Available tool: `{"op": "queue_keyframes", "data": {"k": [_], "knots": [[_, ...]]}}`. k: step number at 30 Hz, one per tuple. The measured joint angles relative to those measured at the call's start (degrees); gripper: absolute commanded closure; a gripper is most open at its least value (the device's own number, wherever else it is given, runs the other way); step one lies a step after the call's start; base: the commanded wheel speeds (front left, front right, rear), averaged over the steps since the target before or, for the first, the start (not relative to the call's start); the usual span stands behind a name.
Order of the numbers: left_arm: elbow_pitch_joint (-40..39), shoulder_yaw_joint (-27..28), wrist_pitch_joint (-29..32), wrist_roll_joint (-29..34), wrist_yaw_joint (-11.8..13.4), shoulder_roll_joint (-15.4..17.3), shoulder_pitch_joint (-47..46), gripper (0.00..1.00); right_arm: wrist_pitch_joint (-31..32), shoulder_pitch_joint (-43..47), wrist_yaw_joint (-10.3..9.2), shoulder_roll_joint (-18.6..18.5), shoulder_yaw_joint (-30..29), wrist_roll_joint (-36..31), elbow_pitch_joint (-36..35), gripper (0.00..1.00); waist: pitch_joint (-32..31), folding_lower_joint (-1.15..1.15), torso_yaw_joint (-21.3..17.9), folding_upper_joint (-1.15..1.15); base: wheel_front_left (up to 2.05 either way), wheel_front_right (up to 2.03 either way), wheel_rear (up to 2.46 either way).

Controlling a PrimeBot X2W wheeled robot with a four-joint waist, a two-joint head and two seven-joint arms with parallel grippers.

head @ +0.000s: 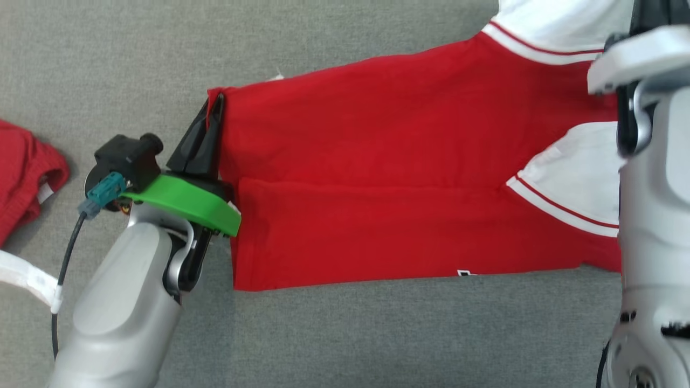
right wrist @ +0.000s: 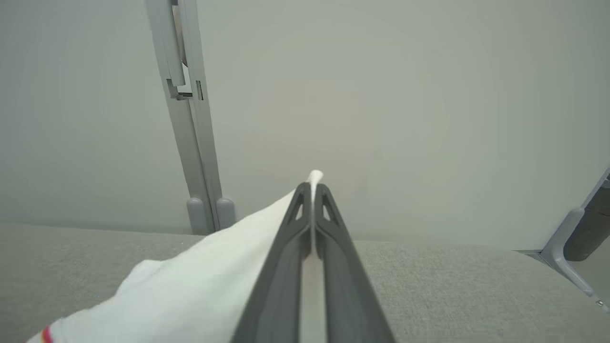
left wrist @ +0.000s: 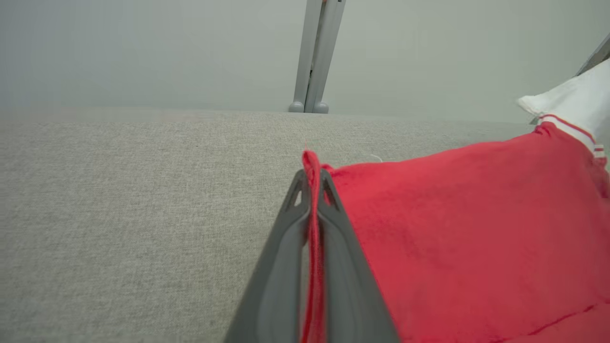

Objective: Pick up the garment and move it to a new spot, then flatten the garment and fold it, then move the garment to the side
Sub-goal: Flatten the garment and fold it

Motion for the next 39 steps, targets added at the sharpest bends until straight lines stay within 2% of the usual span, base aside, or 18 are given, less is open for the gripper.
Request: {"op": "queue_keyframes", "data": {"k": [5, 12, 21, 22, 23, 24, 29, 36, 39], "knots": [[0.46, 1.11, 0.00, 1.08, 0.00, 0.18, 4.16, 1.00, -0.01, 10.87, 0.00, -0.04, 1.92, 7.64, -6.47, 1.00, -2.73, 0.00, -1.75, 0.00, 0.00, 0.00, 0.00], [1.32, 2.18, 0.00, 2.90, 0.00, 0.24, 10.88, 1.00, 0.00, 25.88, 0.00, 0.04, 4.48, 15.49, -9.07, 1.00, -6.74, 0.00, -4.27, 0.00, 0.00, 0.00, 0.00], [1.46, 4.57, 0.00, 5.43, 0.00, 0.19, 16.25, 1.00, -0.01, 33.67, 0.00, 0.00, 4.61, 19.47, -8.02, 1.00, -10.54, 0.00, -6.58, 0.00, 0.00, 0.00, 0.00], [1.53, 4.90, 0.00, 6.13, 0.00, 0.09, 16.86, 0.63, -0.01, 34.04, 0.00, 0.00, 4.64, 19.45, -6.80, 1.00, -10.90, 0.00, -6.69, 0.00, 0.00, 0.00, 0.00], [1.69, 5.49, 0.00, 6.93, 0.00, -0.10, 17.65, 0.00, 0.00, 34.54, 0.00, 0.08, 4.57, 19.40, -5.79, 0.03, -11.27, 0.00, -6.76, 0.00, 0.00, 0.00, 0.00], [1.96, 6.03, 0.00, 7.47, 0.00, -0.33, 18.30, 0.00, 0.00, 34.84, 0.00, 0.12, 4.57, 19.23, -5.43, 0.00, -11.55, 0.00, -6.79, 0.00, 0.00, 0.00, 0.00], [0.29, 12.41, 0.00, 12.24, 0.00, -2.21, 23.57, 0.00, -0.01, 35.37, 0.00, 0.00, 4.22, 16.60, -5.94, 0.00, -13.41, -0.01, -6.82, 0.00, 0.00, 0.00, 0.00], [-4.09, 21.13, 0.00, 17.56, 0.00, -7.62, 32.42, 0.00, -0.01, 39.34, 0.00, -0.01, 3.79, 14.56, -7.03, 0.00, -16.91, -0.01, -6.41, 0.00, 0.00, 0.00, 0.00], [-6.03, 22.43, 0.00, 19.70, 0.00, -9.47, 35.33, 0.00, -0.01, 41.44, 0.00, -0.01, 3.76, 14.06, -6.81, 0.00, -18.68, -0.01, -6.17, 0.00, 0.00, 0.00, 0.00]]}}
